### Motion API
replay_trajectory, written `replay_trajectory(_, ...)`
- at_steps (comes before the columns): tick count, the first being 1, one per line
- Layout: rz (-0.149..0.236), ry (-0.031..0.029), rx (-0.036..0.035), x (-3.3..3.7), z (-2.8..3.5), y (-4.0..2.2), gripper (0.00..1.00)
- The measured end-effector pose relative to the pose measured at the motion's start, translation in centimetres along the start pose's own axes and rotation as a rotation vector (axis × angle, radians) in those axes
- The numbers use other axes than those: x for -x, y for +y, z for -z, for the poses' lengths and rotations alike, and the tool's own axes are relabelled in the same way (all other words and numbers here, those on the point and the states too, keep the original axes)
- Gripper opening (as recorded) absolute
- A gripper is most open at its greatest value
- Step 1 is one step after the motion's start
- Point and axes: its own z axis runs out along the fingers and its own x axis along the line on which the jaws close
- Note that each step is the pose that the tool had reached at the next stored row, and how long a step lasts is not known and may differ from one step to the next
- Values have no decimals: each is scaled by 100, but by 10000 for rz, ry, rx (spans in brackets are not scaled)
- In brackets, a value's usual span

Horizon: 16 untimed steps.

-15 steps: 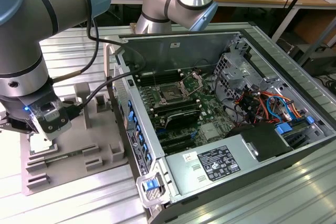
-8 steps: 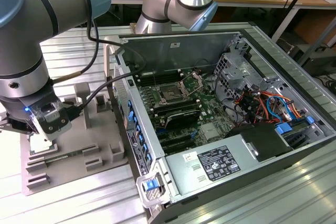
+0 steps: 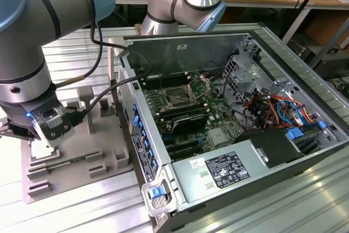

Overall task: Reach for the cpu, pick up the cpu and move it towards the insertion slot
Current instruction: 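Reach for the cpu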

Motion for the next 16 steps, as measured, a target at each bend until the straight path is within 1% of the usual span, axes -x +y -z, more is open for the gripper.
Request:
replay_trajectory(10, 1, -2, 1, -2, -42, -2, 11)
replay_trajectory(16, 0, 0, 0, -91, -55, 0, 11)
